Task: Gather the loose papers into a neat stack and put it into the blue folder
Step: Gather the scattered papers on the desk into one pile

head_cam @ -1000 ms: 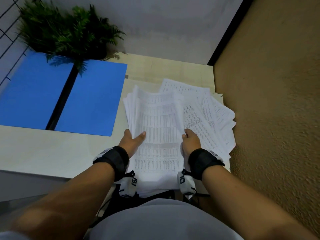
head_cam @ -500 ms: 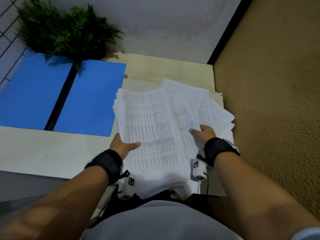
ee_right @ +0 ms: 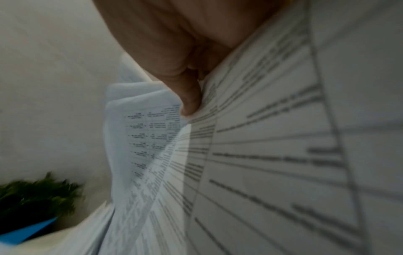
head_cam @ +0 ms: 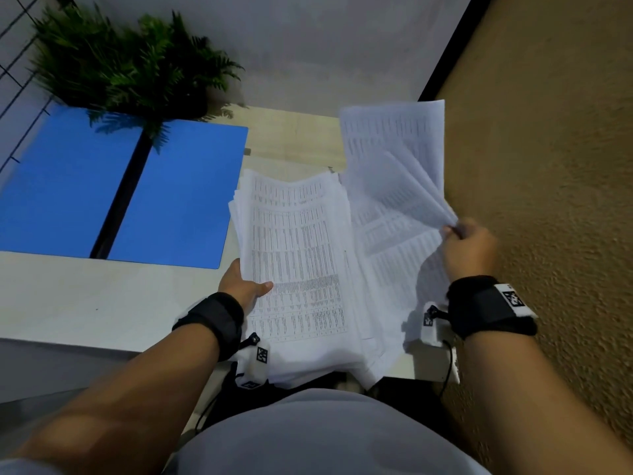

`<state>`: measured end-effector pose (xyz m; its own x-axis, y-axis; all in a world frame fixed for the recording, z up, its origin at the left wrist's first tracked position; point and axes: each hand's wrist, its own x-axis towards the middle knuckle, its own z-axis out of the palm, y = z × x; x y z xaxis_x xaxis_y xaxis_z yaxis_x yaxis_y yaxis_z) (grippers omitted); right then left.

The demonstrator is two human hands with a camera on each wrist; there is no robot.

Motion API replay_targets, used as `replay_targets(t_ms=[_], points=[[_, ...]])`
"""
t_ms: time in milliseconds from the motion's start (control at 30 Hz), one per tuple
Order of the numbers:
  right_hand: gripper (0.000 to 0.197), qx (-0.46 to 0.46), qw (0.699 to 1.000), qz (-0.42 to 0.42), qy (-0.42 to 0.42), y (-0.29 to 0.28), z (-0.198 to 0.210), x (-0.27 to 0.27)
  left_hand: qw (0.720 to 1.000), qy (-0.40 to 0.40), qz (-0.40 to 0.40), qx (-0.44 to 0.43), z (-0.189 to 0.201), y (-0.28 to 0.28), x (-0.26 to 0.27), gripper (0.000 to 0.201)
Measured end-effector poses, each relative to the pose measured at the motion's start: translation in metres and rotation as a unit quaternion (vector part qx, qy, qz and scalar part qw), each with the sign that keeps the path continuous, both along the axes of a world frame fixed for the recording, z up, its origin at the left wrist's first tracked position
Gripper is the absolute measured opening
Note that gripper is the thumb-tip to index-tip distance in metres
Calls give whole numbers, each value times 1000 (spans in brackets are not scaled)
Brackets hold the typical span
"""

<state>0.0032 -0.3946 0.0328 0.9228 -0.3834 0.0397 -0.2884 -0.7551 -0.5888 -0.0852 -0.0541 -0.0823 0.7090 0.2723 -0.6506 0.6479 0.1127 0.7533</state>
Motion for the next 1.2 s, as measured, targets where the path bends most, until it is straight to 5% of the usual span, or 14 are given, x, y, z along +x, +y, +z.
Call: replay_targets(t_ms=[167, 333, 400, 533, 633, 733, 933, 1100, 1200], points=[[19, 76, 984, -41, -154, -11, 49, 5, 1000, -14, 5, -16, -1, 1, -1, 77], [9, 263, 947, -16, -184, 5, 81, 5, 993, -118, 5, -25, 15, -4, -7, 121], [9, 326, 935, 3, -141, 23, 68, 1, 990, -134, -16, -42, 16, -2, -7, 104], [9, 370, 929, 10, -6, 45, 10, -8, 995, -72, -16, -60, 38, -2, -6, 36], [29, 381, 919, 7, 100, 55, -36, -20, 998, -53, -17, -29, 40, -1, 1, 54], [25, 372, 914, 13, 159, 62, -60, -31, 998, -54, -3, 39, 31, -2, 3, 31], [15, 312, 935, -72, 149, 52, -68, -29, 995, -56, -27, 77, 21, -1, -2, 44], [10, 346, 919, -126, 143, 51, -78, -21, 991, -26, -118, 51, 26, 4, -5, 48], [18, 375, 904, -82, 186, 68, -77, -20, 986, -15, -161, 36, 29, 7, -4, 50]])
